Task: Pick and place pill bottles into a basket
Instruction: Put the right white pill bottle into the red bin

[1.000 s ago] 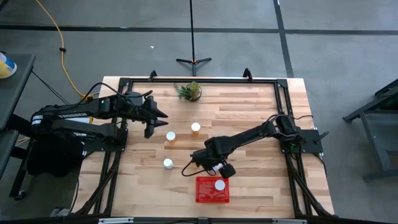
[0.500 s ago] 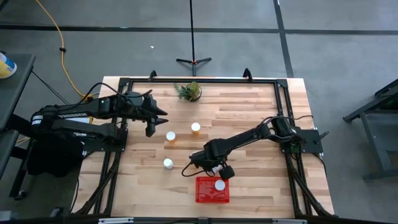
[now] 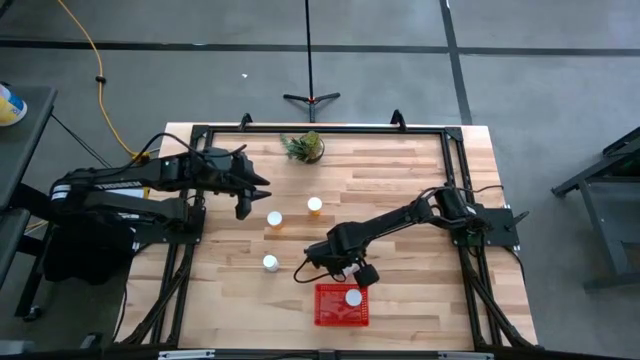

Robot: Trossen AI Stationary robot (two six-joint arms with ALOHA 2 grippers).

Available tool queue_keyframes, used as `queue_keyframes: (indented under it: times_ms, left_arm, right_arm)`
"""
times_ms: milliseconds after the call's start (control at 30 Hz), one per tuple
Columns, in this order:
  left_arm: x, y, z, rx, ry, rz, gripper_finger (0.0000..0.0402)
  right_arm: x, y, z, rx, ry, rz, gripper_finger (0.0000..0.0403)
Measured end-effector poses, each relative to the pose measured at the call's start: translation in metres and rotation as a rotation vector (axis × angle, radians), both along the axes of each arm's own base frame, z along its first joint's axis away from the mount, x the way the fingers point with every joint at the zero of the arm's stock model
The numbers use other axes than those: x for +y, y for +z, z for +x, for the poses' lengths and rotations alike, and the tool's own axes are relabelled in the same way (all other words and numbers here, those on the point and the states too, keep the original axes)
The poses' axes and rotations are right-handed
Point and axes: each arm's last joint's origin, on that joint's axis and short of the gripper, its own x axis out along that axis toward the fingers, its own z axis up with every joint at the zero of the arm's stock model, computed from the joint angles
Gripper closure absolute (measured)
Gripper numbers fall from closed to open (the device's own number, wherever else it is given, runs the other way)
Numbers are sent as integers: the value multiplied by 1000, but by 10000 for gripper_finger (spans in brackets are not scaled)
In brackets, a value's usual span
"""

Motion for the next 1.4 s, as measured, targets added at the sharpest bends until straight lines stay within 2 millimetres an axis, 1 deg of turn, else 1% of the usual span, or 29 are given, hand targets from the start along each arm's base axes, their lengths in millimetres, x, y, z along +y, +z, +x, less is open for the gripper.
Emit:
queue_keyframes:
  times_ms: [400,633,1000,1167,1400]
  left_arm:
    - [1,-10,11,58,-7,-14,211]
    - [1,-9,11,54,-9,-15,211]
    - [1,-9,11,55,-9,-15,211]
    - [1,-9,11,55,-9,-15,211]
    - [1,-9,11,55,-9,-15,211]
  right_arm:
    - [5,-1,16,-173,16,47,66]
    - [7,-1,19,-200,3,68,66]
    - [11,0,20,-209,-9,99,86]
    - [11,0,20,-208,-10,104,98]
    - [12,-3,21,-197,-11,133,126]
